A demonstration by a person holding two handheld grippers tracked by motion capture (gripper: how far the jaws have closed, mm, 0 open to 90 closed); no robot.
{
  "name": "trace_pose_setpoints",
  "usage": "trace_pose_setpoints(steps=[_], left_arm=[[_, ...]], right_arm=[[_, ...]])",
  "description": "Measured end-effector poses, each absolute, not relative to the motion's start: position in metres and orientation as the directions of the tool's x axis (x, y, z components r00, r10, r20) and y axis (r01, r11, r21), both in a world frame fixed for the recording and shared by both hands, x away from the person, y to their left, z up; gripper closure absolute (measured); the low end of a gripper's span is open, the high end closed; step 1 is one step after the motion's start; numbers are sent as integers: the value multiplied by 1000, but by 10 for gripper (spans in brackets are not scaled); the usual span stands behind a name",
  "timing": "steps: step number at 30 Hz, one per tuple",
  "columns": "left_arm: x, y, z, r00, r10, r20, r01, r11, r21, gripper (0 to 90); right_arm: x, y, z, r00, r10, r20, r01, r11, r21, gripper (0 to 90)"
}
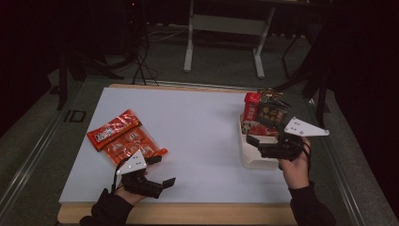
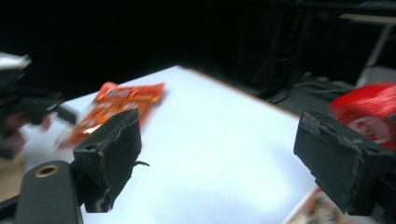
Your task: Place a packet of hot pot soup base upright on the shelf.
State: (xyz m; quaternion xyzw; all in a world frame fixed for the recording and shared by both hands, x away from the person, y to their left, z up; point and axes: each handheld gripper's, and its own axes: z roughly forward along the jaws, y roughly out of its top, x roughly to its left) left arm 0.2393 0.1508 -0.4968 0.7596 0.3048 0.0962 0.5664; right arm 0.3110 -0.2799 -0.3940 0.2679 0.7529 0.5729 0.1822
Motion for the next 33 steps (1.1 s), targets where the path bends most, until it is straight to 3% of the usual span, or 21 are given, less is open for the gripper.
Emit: trace_pose_setpoints(steps=[10, 21, 25, 33], left_arm=[[245, 179, -484, 739, 653, -166, 347, -158, 925, 100], [253, 225, -481, 628, 763, -150, 394, -147, 907, 153], [256, 243, -481, 582, 799, -151, 409, -127, 904, 224], [266, 277, -489, 428, 897, -115, 432, -91, 897, 471]], right_arm=[[292, -266, -419, -828, 559, 43, 214, 244, 946, 164], [267, -271, -422, -835, 547, 63, 207, 206, 956, 142], [263, -270, -423, -835, 547, 53, 210, 227, 951, 130], [261, -266, -426, -838, 543, 58, 208, 220, 953, 109]])
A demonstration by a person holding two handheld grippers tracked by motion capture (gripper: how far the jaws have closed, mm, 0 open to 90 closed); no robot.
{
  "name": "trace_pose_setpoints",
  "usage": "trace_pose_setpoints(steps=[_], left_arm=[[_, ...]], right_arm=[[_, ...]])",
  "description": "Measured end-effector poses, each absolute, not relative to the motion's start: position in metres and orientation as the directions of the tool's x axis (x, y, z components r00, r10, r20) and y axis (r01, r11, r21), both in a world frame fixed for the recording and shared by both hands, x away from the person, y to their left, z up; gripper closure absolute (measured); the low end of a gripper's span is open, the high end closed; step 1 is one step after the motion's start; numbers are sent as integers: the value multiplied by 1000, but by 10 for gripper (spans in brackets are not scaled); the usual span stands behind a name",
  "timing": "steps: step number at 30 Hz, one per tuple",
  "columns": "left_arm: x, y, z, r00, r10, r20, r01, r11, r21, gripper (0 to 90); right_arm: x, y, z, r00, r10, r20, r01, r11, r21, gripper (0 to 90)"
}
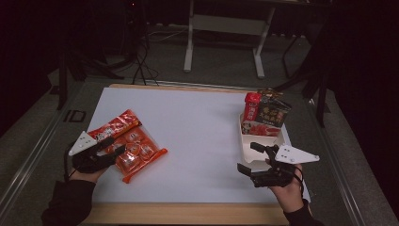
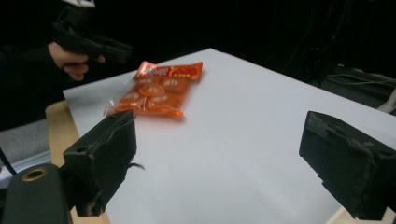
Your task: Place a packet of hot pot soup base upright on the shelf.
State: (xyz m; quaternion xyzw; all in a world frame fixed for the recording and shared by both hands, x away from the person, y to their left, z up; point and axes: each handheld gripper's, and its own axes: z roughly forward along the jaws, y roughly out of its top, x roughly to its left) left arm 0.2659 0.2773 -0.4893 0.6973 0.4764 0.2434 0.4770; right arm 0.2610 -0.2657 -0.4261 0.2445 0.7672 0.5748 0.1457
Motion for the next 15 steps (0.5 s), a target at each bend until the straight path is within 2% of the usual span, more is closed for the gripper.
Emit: trace_pose_setpoints(steps=[2, 6, 7, 8, 13, 15], left_arm=[[270, 284, -493, 371, 923, -106, 450, -78, 890, 494], [275, 293, -497, 318, 943, -103, 472, -63, 880, 624], [279, 299, -500, 288, 951, -113, 486, -44, 873, 624], [281, 301, -502, 264, 959, -106, 499, -41, 866, 706], [291, 312, -513, 200, 975, -101, 536, -23, 844, 869], [295, 316, -519, 175, 980, -99, 556, -16, 831, 899]], right_arm=[[261, -265, -426, -837, 545, 52, 201, 218, 955, 109], [260, -263, -425, -837, 545, 48, 198, 221, 955, 109], [259, -262, -426, -837, 544, 49, 200, 222, 954, 109], [259, -261, -427, -841, 537, 58, 206, 220, 954, 109], [259, -259, -429, -847, 529, 48, 199, 231, 952, 109], [259, -259, -430, -852, 521, 51, 198, 231, 953, 109]])
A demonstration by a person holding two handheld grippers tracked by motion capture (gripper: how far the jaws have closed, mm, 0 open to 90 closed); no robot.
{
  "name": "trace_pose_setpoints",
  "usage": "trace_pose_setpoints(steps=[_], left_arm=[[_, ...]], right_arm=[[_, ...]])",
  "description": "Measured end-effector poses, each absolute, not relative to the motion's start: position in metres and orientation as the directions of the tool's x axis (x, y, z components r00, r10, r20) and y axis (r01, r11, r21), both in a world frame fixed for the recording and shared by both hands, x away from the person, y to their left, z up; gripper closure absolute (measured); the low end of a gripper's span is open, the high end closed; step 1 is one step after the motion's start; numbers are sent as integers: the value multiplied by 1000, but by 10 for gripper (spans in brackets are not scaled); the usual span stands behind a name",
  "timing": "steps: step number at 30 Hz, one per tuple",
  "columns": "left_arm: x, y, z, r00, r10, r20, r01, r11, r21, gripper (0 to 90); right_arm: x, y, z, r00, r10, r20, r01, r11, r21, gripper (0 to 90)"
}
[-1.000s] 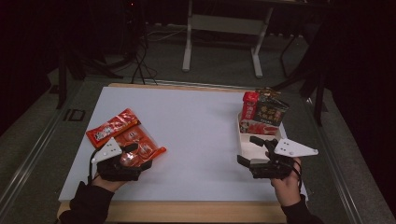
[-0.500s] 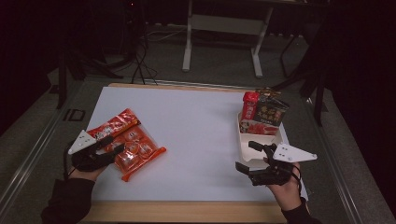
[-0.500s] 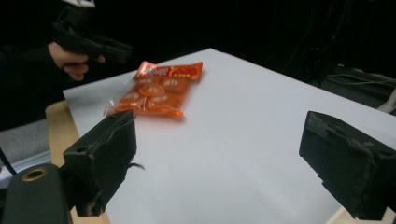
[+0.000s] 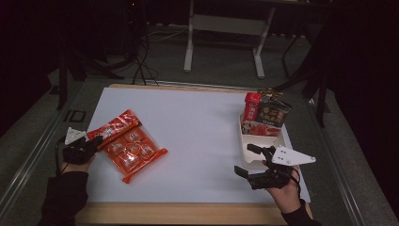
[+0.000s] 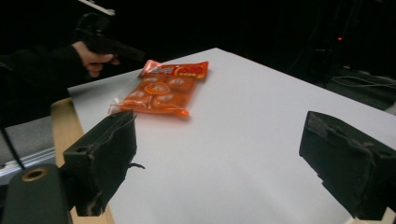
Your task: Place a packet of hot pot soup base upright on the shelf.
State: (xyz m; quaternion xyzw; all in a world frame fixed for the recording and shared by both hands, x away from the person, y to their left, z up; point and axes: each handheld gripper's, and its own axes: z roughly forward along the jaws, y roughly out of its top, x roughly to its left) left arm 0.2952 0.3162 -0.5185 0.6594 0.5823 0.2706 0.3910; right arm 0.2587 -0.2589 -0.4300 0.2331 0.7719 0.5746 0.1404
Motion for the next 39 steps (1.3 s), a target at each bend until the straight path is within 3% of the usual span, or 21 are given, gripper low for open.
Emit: trace_pose_setpoints(steps=[9, 28, 39], left_arm=[[310, 321, -542, 152, 982, -114, 653, -13, 757, 900], [317, 313, -543, 207, 973, -101, 668, -65, 741, 900], [312, 309, -538, 189, 976, -106, 685, -54, 726, 900]], right_arm=[[259, -259, -430, -859, 507, 76, 214, 221, 951, 109], [261, -256, -432, -859, 504, 84, 229, 231, 946, 109], [261, -258, -432, -856, 510, 85, 230, 229, 946, 109]])
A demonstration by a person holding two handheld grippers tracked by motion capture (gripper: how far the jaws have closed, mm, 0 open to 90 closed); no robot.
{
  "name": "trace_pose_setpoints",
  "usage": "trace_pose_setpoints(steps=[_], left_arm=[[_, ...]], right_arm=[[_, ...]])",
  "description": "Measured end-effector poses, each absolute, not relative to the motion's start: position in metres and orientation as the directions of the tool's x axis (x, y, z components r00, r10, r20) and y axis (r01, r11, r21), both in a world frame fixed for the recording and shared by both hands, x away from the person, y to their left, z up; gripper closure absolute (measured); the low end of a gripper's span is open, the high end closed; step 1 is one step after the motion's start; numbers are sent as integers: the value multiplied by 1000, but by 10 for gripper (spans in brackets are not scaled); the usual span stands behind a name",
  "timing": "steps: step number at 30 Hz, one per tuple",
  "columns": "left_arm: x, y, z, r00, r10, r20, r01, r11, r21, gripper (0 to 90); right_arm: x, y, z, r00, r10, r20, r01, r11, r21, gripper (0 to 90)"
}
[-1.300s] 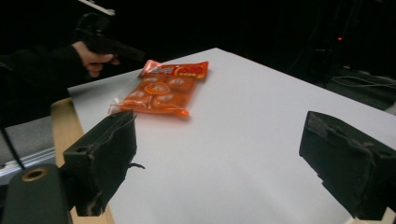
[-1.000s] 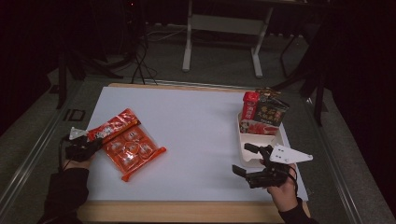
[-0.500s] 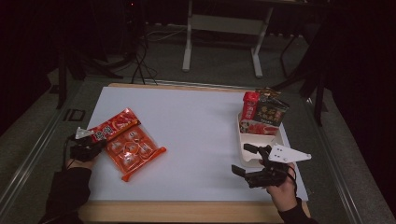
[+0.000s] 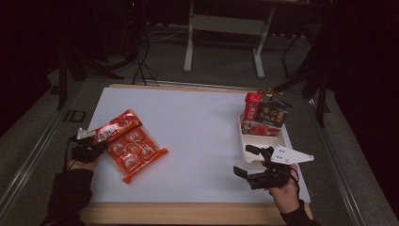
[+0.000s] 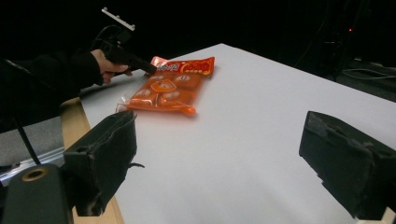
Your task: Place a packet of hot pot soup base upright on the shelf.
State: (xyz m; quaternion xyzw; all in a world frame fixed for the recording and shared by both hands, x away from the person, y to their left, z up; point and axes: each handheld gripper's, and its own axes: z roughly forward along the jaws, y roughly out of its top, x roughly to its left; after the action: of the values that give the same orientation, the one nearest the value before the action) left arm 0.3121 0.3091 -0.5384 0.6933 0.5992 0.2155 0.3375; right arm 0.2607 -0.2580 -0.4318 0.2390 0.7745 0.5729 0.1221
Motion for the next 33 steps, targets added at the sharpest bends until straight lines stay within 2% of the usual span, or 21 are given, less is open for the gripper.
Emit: trace_pose_setpoints(steps=[3, 12, 31, 33], left_arm=[[305, 308, -540, 189, 976, -104, 716, -65, 695, 900], [311, 305, -543, 202, 969, -141, 706, -45, 707, 900], [343, 260, -540, 301, 945, -126, 693, -126, 709, 900], [345, 253, -540, 318, 943, -98, 681, -155, 715, 900]], right_arm=[[261, -259, -432, -856, 510, 84, 230, 230, 946, 109], [260, -255, -432, -860, 504, 83, 230, 237, 944, 109], [260, -256, -433, -865, 493, 90, 234, 238, 943, 109], [260, -257, -433, -864, 495, 90, 235, 238, 942, 110]])
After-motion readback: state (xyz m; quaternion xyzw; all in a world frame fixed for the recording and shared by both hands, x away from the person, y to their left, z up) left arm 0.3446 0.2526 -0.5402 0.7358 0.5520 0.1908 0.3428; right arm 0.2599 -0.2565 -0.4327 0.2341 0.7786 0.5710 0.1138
